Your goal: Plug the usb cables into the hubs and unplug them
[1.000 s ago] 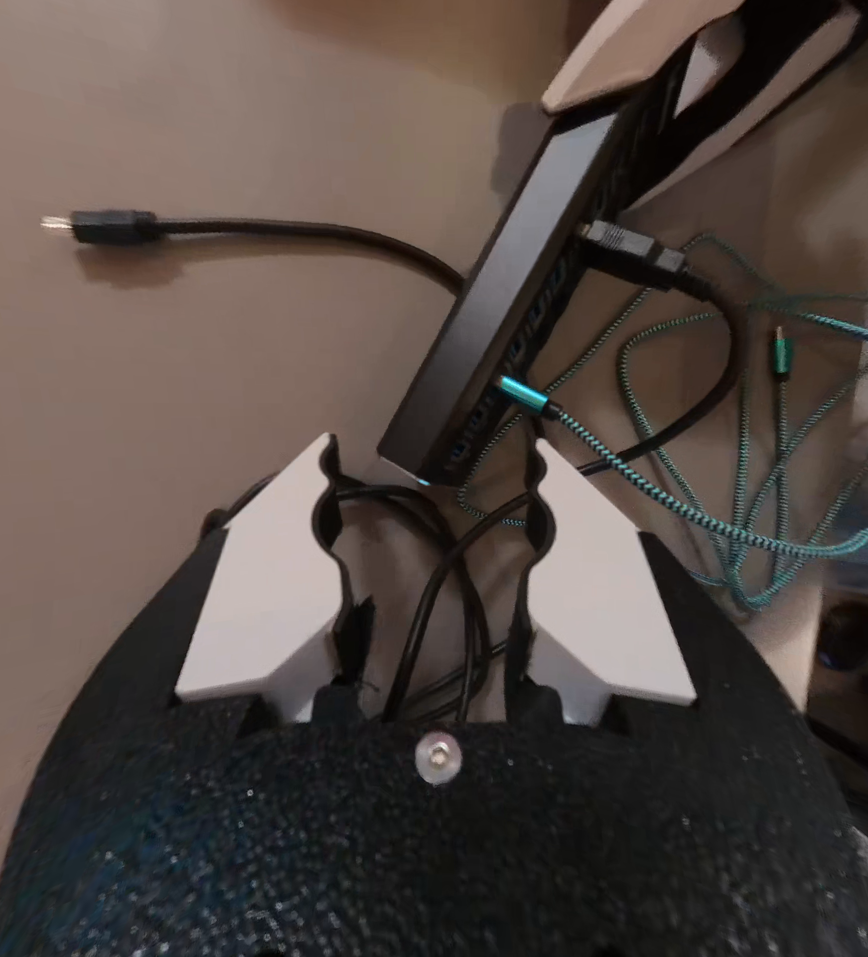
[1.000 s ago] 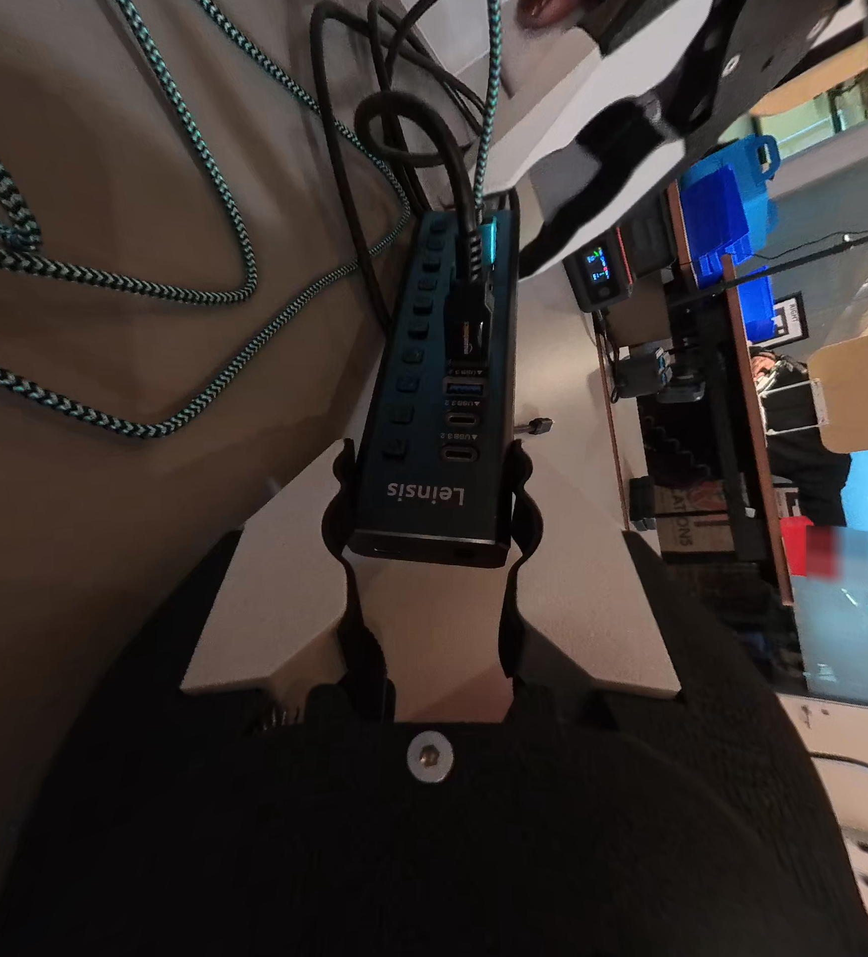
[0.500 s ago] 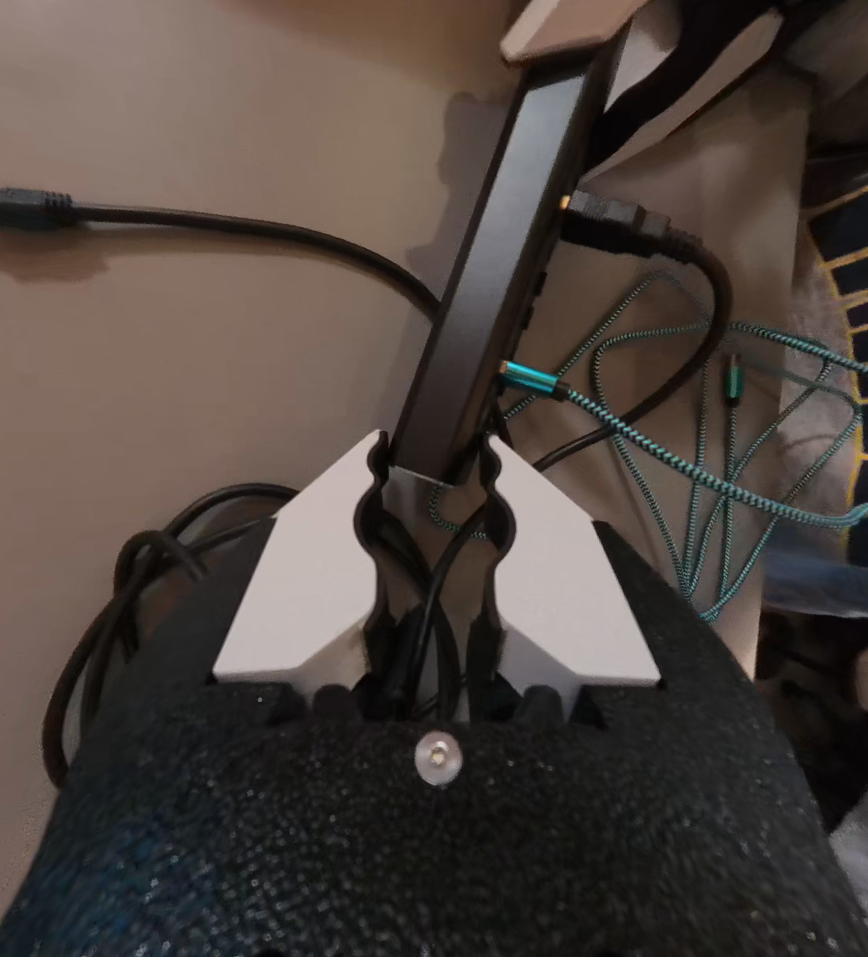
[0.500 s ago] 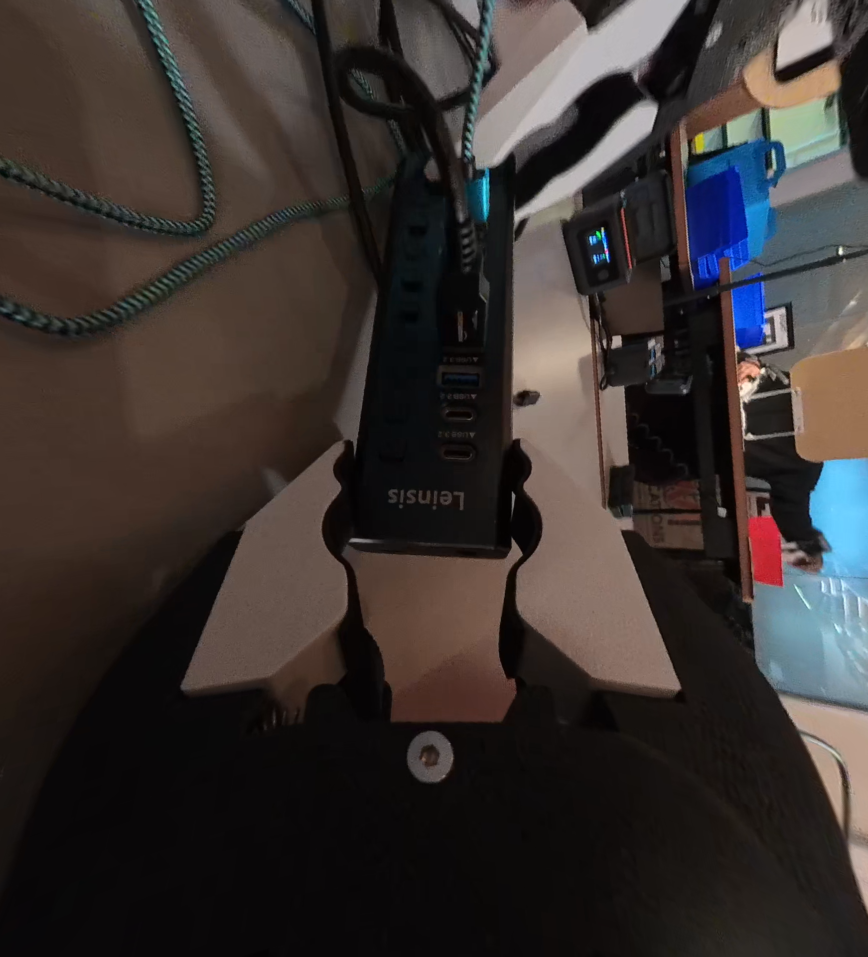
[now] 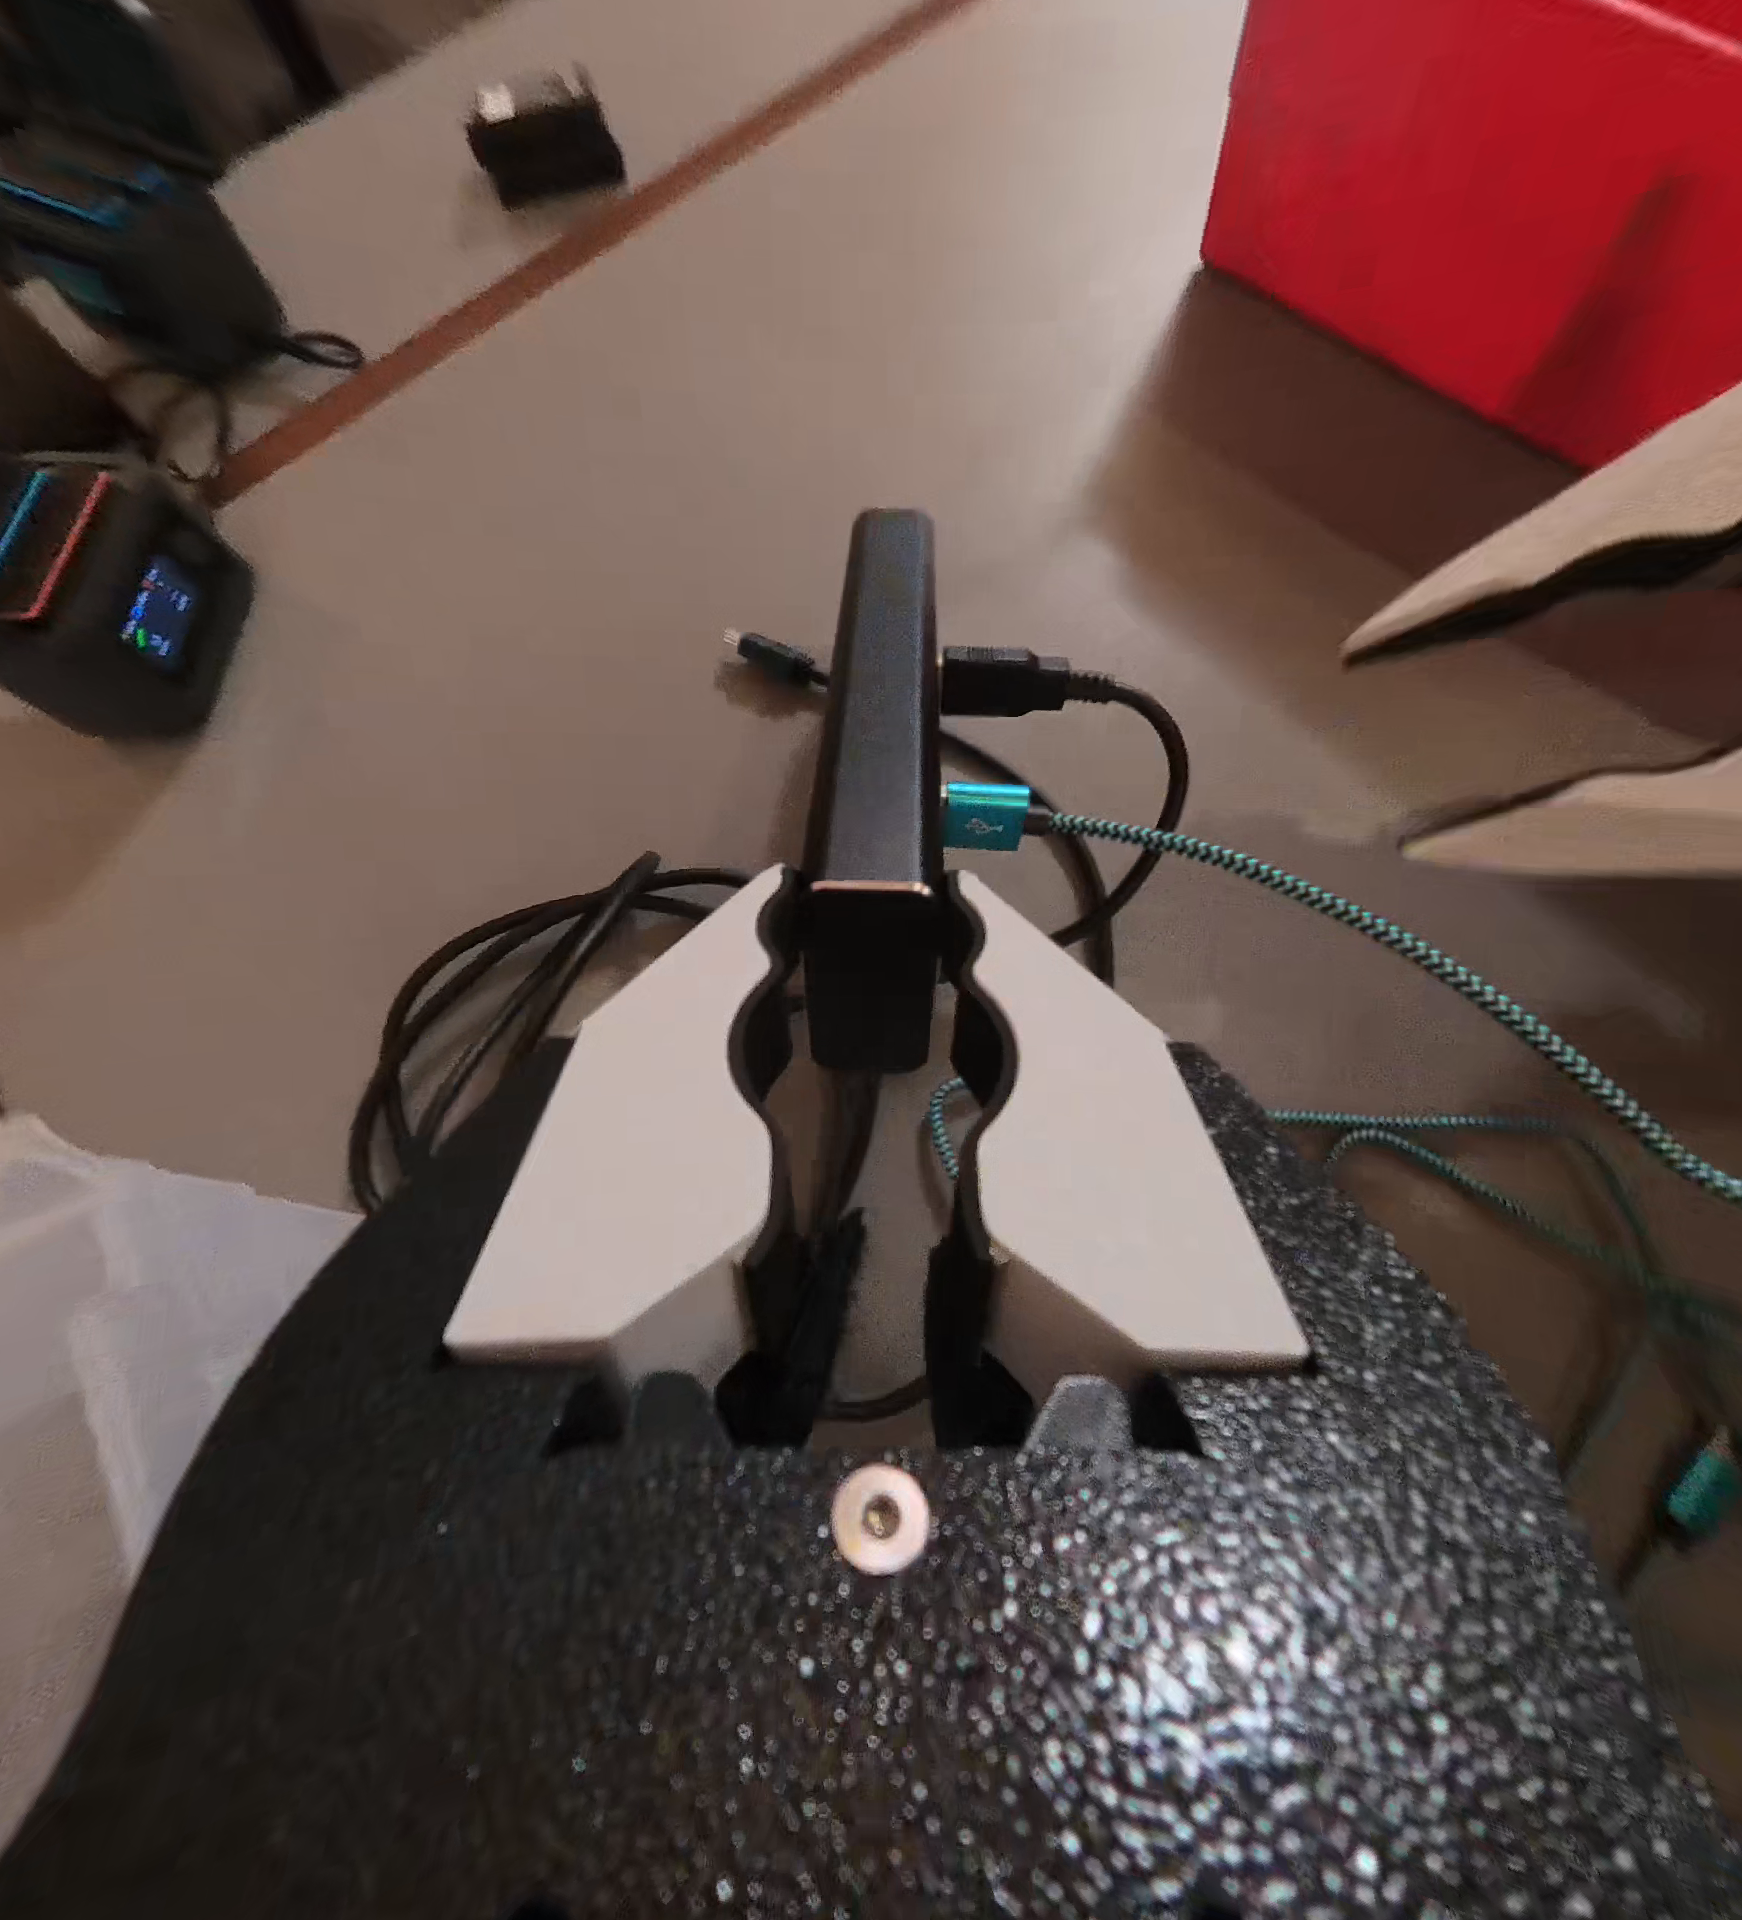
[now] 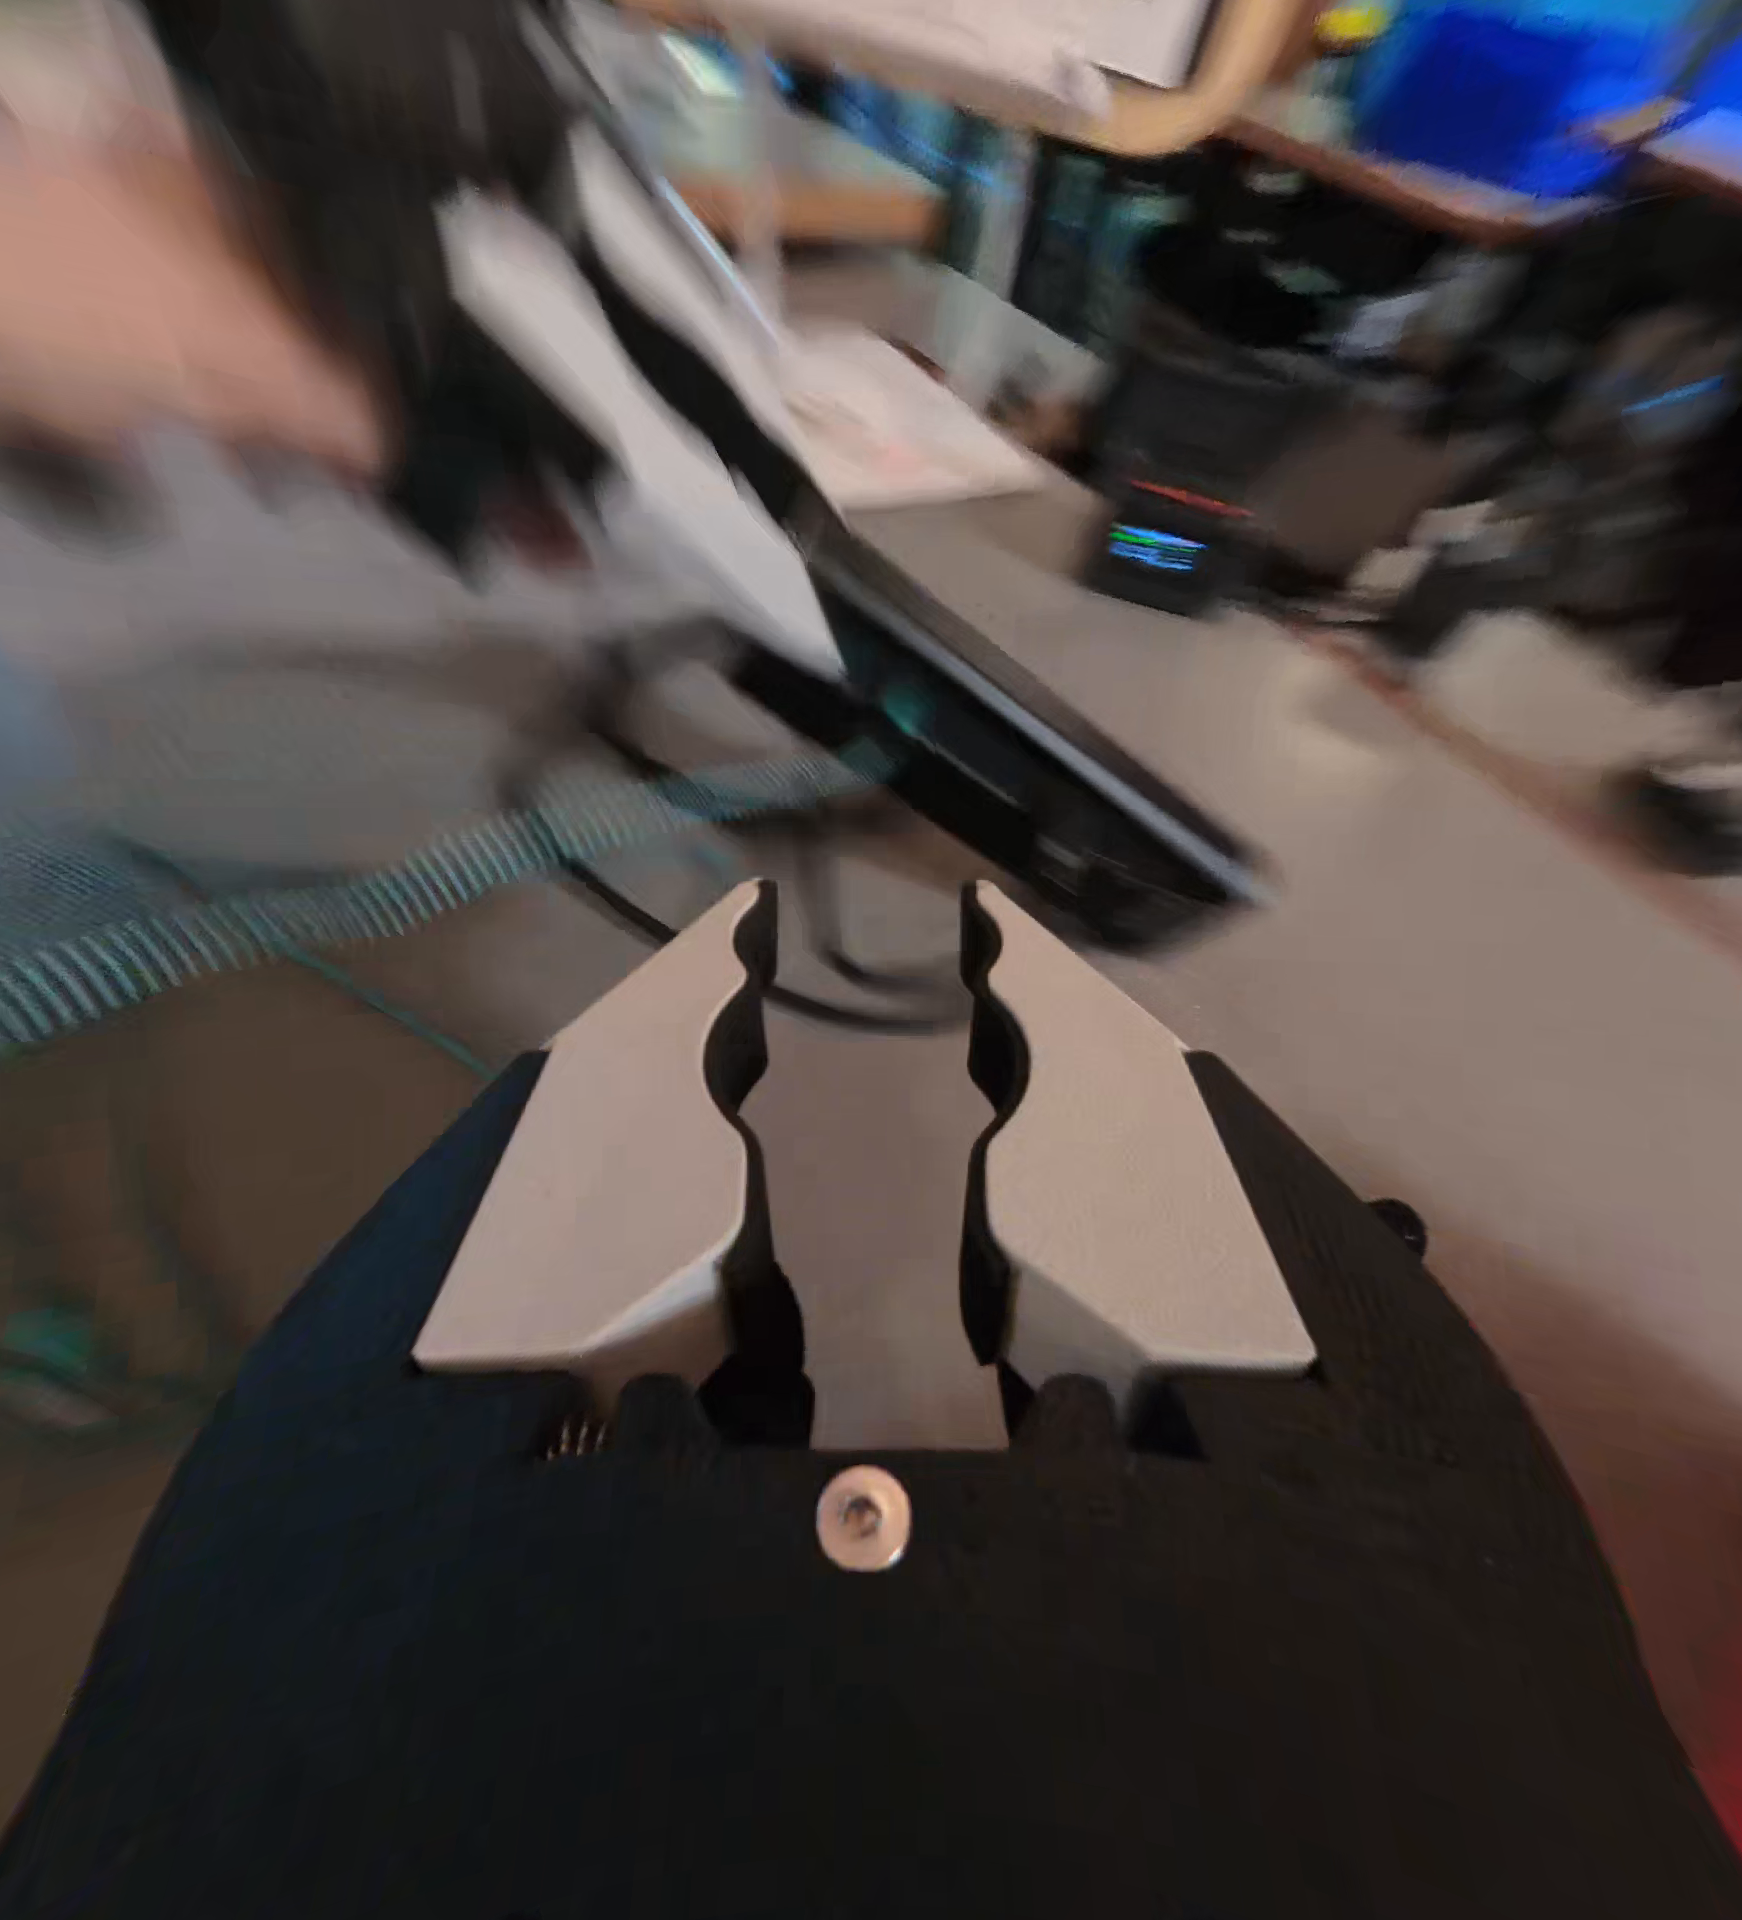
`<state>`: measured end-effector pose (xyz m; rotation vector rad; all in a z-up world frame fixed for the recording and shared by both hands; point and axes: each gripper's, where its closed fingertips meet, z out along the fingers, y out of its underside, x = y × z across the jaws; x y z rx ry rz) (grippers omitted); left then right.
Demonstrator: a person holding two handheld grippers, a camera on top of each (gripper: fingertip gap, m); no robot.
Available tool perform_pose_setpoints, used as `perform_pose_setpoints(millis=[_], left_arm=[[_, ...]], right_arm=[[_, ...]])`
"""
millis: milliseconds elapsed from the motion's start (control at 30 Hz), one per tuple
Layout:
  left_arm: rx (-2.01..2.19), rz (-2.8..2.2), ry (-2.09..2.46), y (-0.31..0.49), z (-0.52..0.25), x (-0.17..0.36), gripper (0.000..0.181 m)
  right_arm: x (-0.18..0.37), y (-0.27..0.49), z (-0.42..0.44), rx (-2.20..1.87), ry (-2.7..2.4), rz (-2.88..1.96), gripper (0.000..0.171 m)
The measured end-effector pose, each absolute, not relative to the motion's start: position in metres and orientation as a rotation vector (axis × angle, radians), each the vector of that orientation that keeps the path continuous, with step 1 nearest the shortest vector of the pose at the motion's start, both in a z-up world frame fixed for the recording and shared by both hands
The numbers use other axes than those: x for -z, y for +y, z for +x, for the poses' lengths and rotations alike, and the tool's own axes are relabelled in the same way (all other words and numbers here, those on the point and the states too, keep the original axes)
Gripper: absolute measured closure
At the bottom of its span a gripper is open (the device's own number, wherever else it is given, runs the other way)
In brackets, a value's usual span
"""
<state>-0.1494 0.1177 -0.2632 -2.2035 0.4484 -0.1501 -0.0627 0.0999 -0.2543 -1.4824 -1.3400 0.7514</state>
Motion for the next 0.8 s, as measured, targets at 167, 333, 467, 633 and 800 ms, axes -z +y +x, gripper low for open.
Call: perform_pose_setpoints(millis=[167, 333, 467, 633, 800], left_arm=[[0.095, -2.087, 0.322, 0.102, -0.138, 0.287, 0.157], [0.079, -2.035, 0.291, 0.095, -0.131, 0.299, 0.156], [0.099, -2.022, 0.273, 0.093, -0.13, 0.303, 0.157], [0.135, -2.044, 0.26, 0.09, -0.132, 0.311, 0.157], [0.147, -2.06, 0.324, 0.089, -0.128, 0.316, 0.156]], right_arm=[[0.275, 0.099, -0.089, -0.96, -1.303, -1.701, 0.139], [0.306, 0.108, -0.103, -0.787, -1.386, -1.771, 0.145], [0.311, 0.11, -0.11, -0.726, -1.428, -1.748, 0.15], [0.317, 0.103, -0.117, -0.694, -1.516, -1.735, 0.166], [0.321, 0.102, -0.115, -0.637, -1.552, -1.688, 0.167]])
